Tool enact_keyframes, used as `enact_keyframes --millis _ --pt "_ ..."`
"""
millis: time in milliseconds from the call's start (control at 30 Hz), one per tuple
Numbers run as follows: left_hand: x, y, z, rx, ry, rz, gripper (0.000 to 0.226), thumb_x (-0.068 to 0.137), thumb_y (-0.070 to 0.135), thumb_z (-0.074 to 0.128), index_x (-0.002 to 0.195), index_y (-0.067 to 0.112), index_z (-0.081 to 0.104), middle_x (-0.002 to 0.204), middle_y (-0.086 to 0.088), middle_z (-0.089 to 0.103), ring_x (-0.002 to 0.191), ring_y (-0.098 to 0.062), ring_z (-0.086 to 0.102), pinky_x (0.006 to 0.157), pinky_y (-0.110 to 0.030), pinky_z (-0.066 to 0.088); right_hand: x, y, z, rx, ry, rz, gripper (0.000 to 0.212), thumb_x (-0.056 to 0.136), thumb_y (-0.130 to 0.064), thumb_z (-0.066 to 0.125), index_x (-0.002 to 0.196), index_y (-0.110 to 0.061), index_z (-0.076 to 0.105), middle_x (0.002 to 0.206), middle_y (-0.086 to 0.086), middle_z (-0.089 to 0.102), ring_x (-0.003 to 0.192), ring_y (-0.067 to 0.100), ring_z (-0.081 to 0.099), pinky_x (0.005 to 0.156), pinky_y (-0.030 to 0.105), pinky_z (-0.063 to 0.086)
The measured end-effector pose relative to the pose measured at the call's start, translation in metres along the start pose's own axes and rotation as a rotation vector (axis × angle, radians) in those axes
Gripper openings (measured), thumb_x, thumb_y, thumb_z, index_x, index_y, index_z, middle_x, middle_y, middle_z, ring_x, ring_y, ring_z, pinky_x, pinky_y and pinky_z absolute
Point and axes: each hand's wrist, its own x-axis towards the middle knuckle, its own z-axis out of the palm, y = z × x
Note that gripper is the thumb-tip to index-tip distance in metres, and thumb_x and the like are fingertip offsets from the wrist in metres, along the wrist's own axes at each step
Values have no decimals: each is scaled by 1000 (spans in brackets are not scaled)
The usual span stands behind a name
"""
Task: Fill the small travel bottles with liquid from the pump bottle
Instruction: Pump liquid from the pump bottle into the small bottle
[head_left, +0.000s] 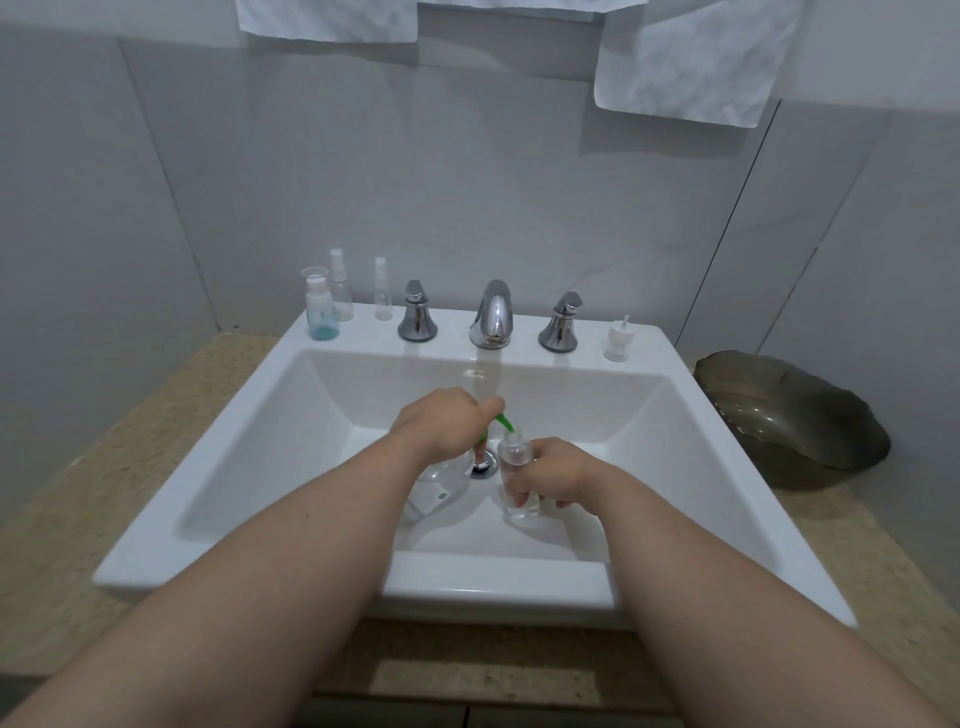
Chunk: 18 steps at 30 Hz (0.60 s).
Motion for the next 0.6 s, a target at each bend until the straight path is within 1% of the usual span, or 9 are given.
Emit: enact_keyframes --millis 100,200,333,433,533,600 --pt "-1 0 -1 -28 15 -7 80 95 76 30 65 17 74 77 3 71 80 -20 65 78 -37 47 0 0 0 6 -8 2 20 57 -19 67 75 -26 64 81 -1 57 76 21 47 63 29 37" --pt "-3 1 -1 -17 15 -8 83 94 80 29 66 17 74 77 3 70 80 -19 64 78 -37 47 1 0 0 3 -12 3 21 55 -21 66 76 -27 65 81 -1 59 76 20 49 64 30 38" --pt "-4 3 -2 -20 11 -12 80 96 77 30 66 17 74 77 4 71 81 -19 64 78 -37 47 2 1 0 -1 -19 5 26 57 -24 65 83 -26 66 81 0 62 77 20 50 64 30 38" --pt "-4 3 -2 -18 6 -2 77 97 72 31 64 17 73 76 5 71 80 -20 64 77 -36 47 1 0 0 7 -12 7 27 56 -23 65 83 -26 66 80 0 61 77 20 49 63 30 37" --pt "-2 3 -1 -7 0 5 76 97 69 31 61 18 74 76 7 72 82 -19 65 80 -36 49 1 0 0 13 -16 7 26 57 -22 66 82 -27 65 79 -1 60 76 20 48 62 30 36" --pt "-2 3 -1 -5 -2 5 75 97 67 31 60 18 74 77 7 73 82 -20 65 80 -36 49 1 1 0 14 -14 8 25 57 -22 66 81 -27 66 79 -1 61 76 20 49 62 29 36"
